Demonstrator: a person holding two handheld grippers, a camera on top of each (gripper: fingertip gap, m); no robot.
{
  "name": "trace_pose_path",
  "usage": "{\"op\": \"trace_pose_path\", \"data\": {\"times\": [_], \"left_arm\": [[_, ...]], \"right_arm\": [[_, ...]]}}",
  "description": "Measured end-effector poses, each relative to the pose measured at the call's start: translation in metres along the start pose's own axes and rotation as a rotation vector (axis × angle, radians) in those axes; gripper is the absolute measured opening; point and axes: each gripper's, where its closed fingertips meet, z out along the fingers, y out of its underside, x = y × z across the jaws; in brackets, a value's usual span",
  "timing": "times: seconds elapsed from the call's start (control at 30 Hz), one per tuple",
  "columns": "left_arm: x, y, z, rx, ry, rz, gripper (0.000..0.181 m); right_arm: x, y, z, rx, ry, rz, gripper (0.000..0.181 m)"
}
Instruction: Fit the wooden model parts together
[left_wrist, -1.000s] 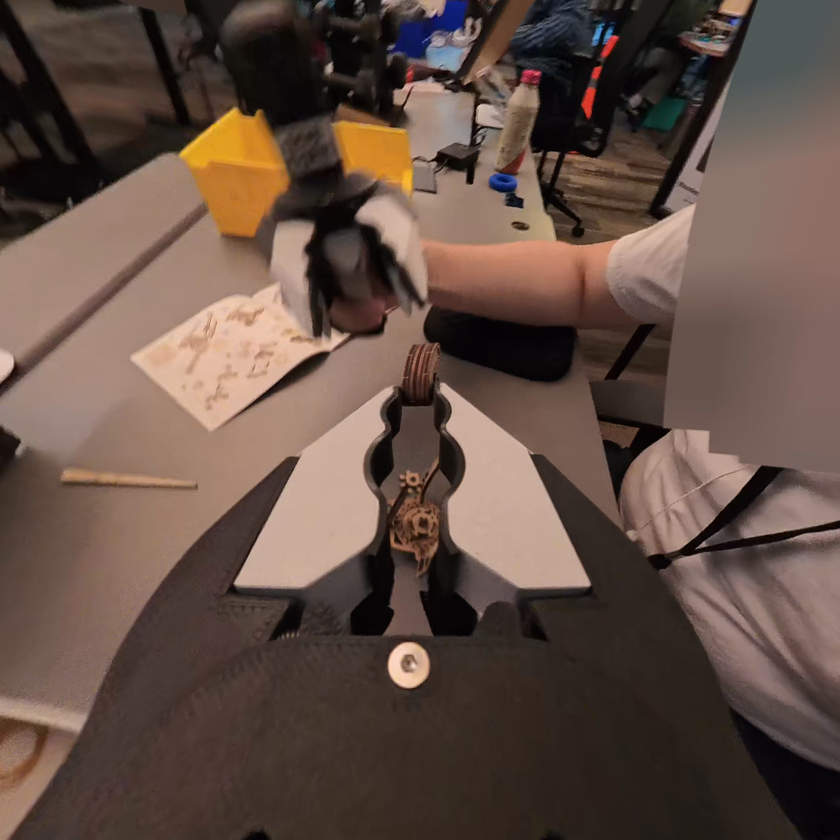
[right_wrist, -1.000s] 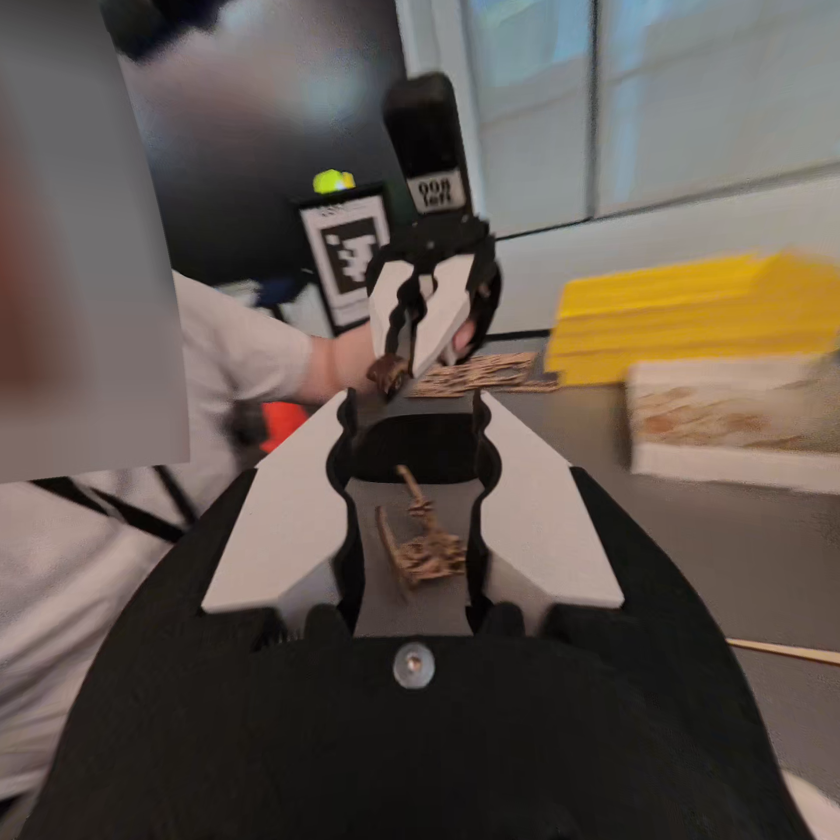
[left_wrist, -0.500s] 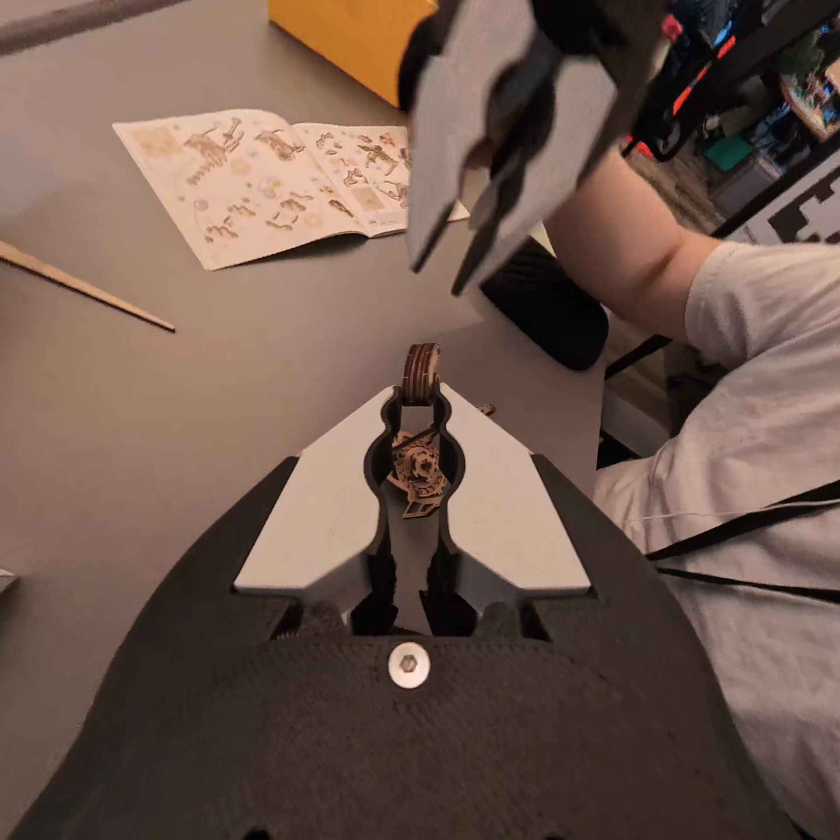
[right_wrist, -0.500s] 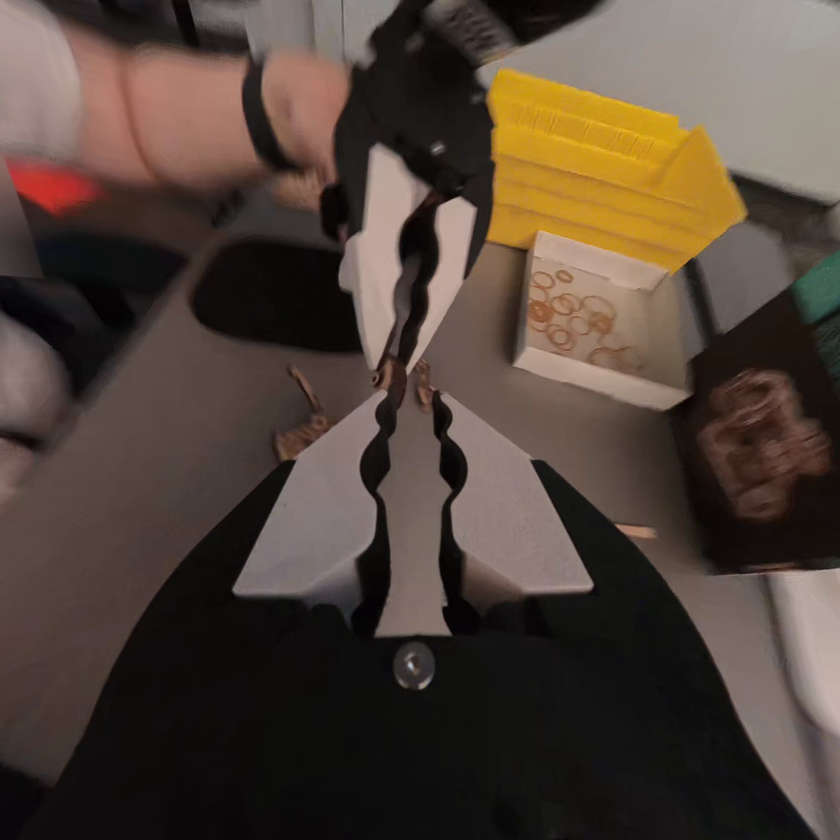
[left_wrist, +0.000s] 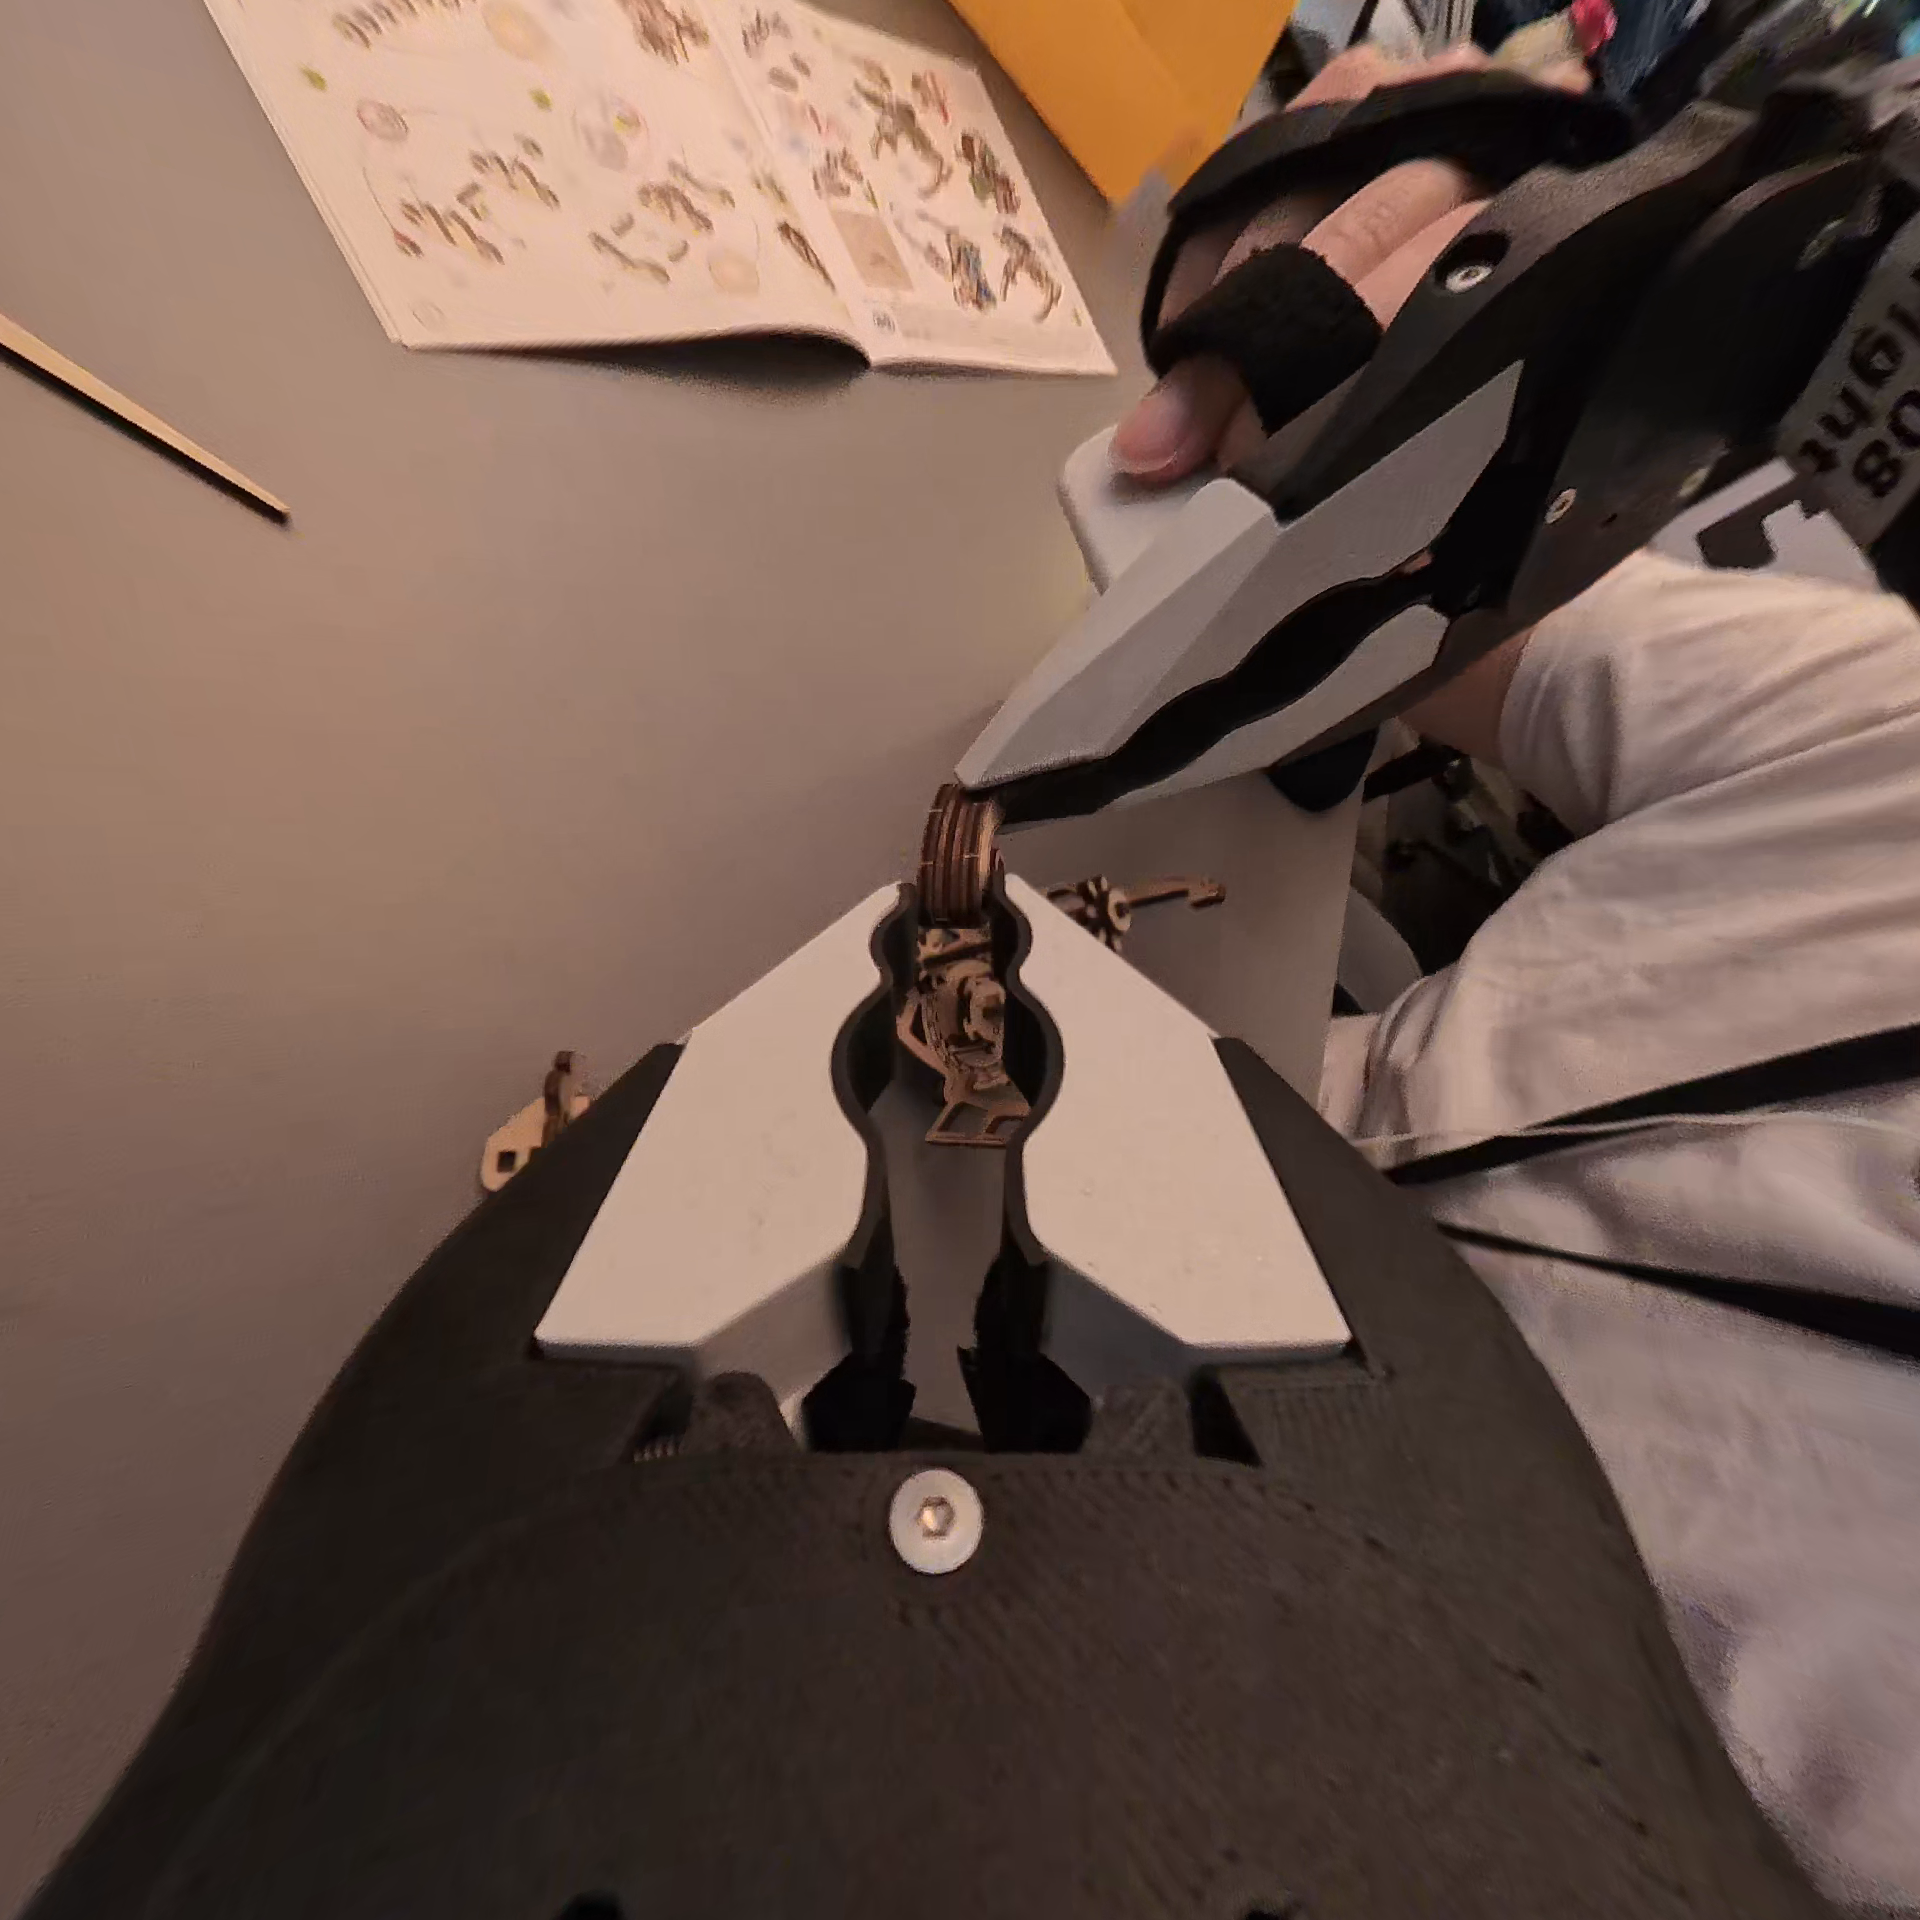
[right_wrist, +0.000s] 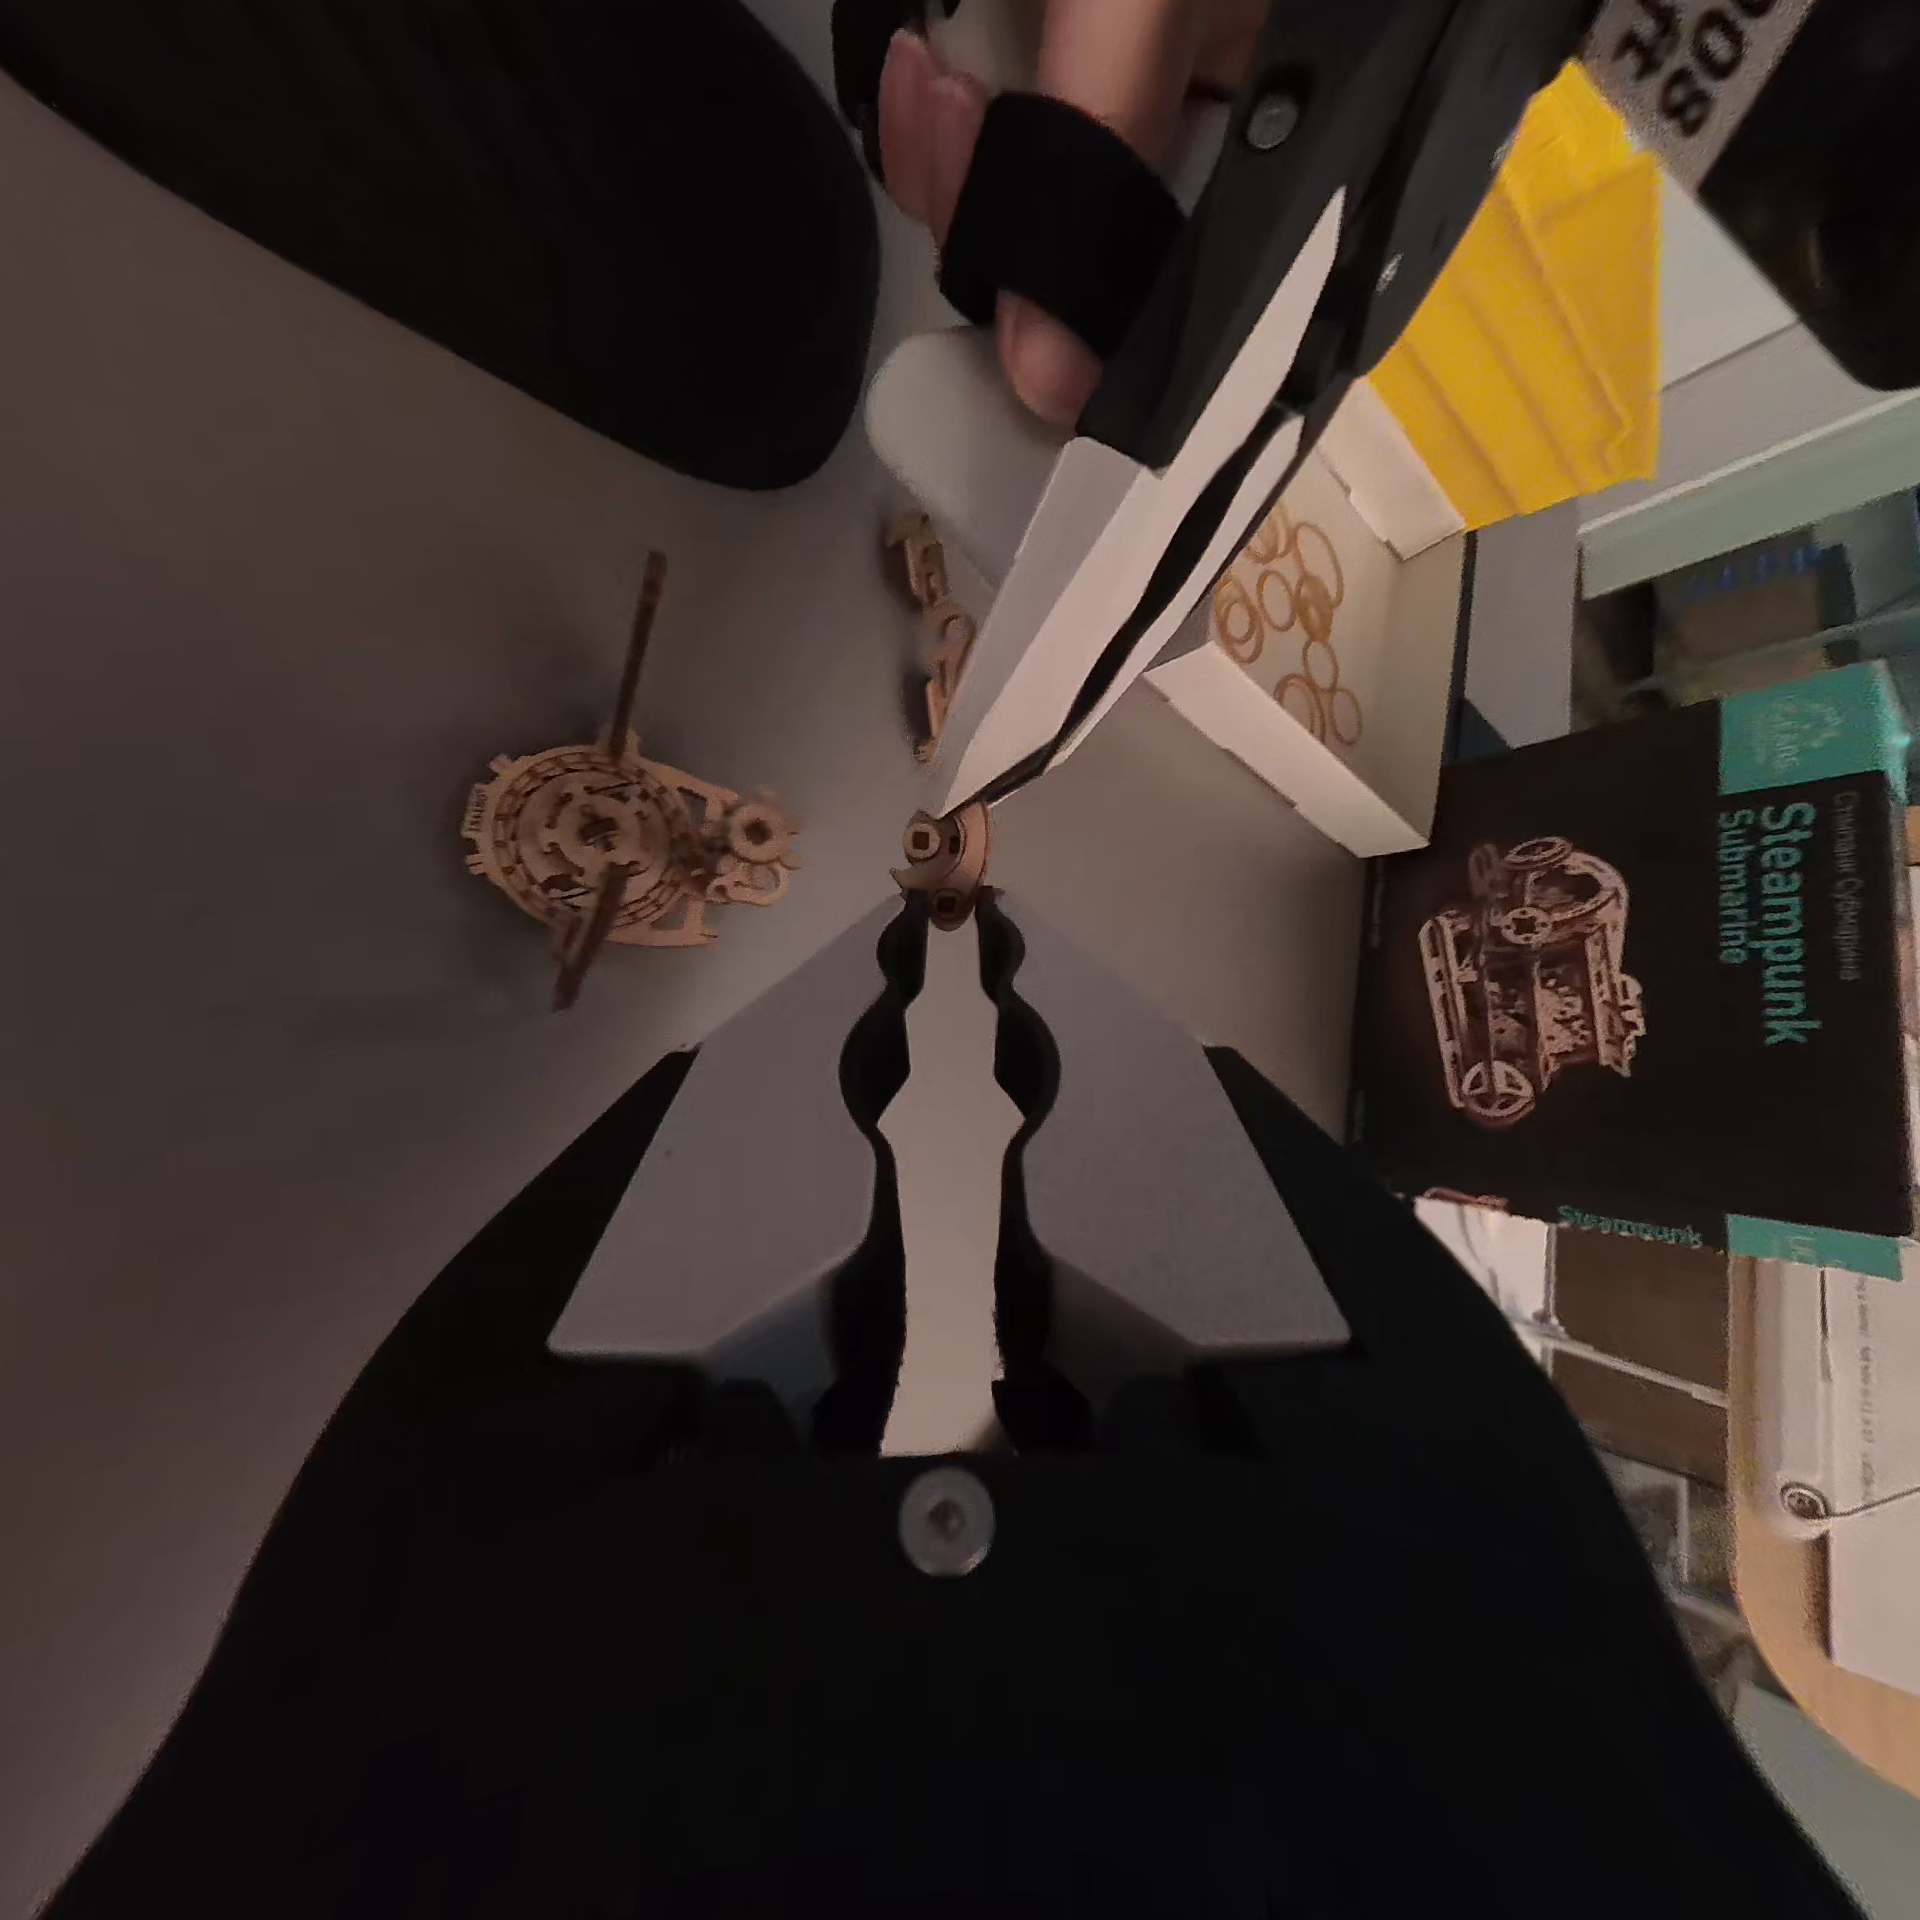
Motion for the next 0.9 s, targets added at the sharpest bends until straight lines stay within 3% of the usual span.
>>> {"op": "trace_pose_path", "data": {"times": [0.2, 0.53, 0.9], "left_arm": [[-0.003, 0.016, 0.012, -0.081, -0.053, 0.025, 0.011], [-0.007, -0.001, 0.009, -0.04, -0.053, -0.009, 0.011], [-0.013, -0.011, -0.001, -0.001, -0.125, -0.011, 0.011]], "right_arm": [[-0.016, 0.007, 0.007, -0.081, 0.017, -0.023, 0.008], [-0.001, 0.013, 0.005, 0.059, -0.018, 0.124, 0.007], [0.009, 0.03, 0.009, 0.04, -0.01, 0.168, 0.007]]}}
